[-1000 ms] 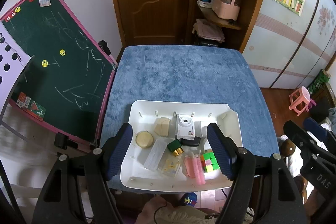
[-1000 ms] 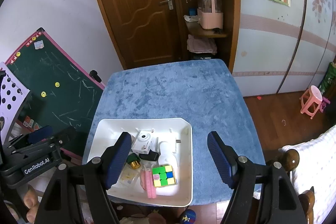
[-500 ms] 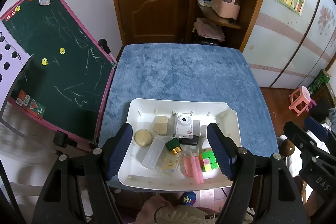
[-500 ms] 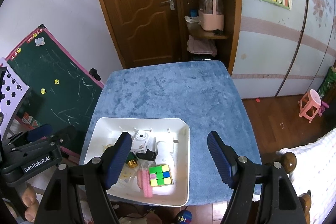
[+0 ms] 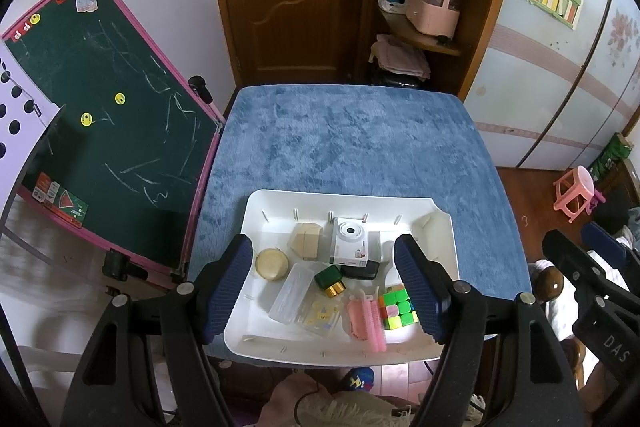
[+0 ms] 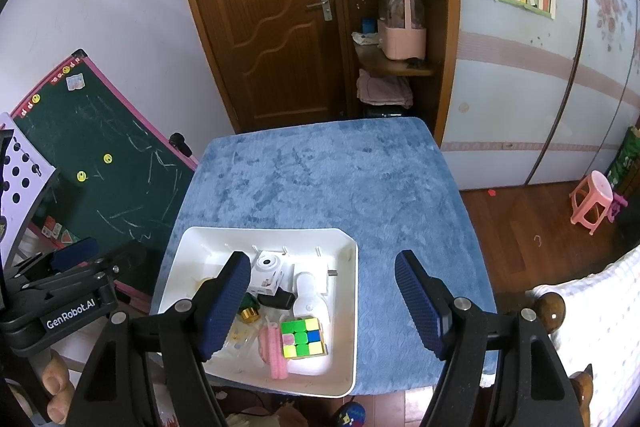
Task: Organize rigid objects
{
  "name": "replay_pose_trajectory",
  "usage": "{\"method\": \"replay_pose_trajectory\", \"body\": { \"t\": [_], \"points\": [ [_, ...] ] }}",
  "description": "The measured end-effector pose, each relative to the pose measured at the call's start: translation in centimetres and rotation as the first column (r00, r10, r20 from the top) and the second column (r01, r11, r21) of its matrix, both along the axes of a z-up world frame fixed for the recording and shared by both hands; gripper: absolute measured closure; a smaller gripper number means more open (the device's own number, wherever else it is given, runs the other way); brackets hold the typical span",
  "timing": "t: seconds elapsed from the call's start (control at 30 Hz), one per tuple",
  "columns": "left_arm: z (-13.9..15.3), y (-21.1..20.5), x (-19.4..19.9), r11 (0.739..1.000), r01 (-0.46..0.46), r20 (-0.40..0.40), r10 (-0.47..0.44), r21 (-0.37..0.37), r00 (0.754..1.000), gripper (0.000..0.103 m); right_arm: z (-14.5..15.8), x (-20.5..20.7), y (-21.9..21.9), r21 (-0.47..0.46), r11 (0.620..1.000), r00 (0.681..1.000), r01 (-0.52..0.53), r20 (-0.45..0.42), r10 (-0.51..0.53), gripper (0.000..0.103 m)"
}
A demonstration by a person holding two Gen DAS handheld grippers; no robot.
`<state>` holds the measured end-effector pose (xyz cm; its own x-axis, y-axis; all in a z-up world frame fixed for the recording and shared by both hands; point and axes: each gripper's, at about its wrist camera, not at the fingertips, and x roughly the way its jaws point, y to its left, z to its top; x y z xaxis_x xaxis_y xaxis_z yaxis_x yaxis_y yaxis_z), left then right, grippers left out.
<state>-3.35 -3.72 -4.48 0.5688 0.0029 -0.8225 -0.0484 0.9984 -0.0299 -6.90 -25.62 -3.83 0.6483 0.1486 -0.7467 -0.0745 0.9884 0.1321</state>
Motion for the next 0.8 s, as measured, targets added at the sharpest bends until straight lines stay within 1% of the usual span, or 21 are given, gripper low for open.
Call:
{"method": "replay_pose_trajectory", "body": {
  "t": [0.8],
  "points": [
    [-0.04, -0.18, 0.30, 1.000, 0.004, -0.005, -0.004, 0.004, 1.000, 0.026, -0.14, 0.26, -0.20, 0.001, 1.000, 1.000, -0.001, -0.003, 0.001, 0.028]
  ]
}}
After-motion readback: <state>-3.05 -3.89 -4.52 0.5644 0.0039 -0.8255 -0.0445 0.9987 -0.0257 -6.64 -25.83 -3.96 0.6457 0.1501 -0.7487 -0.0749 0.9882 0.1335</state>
